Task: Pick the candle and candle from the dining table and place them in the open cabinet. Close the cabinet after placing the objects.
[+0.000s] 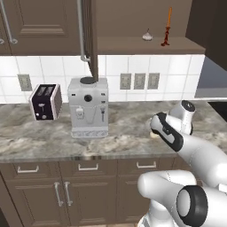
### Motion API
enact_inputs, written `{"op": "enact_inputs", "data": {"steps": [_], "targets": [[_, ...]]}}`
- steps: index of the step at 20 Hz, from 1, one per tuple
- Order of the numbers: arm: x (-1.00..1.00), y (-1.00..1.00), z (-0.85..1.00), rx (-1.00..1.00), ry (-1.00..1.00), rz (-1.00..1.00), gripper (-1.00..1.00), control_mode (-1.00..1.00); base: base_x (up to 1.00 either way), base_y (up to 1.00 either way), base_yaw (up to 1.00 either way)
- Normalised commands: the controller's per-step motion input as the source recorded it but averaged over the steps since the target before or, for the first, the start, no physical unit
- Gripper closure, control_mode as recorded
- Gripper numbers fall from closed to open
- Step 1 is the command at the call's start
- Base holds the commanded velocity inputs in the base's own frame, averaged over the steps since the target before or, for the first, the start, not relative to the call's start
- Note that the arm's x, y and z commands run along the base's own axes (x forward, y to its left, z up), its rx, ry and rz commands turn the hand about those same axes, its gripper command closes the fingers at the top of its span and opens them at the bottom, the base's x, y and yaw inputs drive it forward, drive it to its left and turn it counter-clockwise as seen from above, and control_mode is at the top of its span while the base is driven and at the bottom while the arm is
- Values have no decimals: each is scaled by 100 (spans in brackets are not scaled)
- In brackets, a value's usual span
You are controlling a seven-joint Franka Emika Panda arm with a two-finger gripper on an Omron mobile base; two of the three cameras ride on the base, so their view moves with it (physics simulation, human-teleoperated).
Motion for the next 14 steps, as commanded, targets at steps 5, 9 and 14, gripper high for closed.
{"op": "enact_inputs", "data": {"steps": [5,9,14], "targets": [[0,0,0,0,0,0,100,100,39,0,0],[0,0,0,0,0,0,100,100,35,0,0],[0,0,0,0,0,0,100,100,34,0,0]]}}
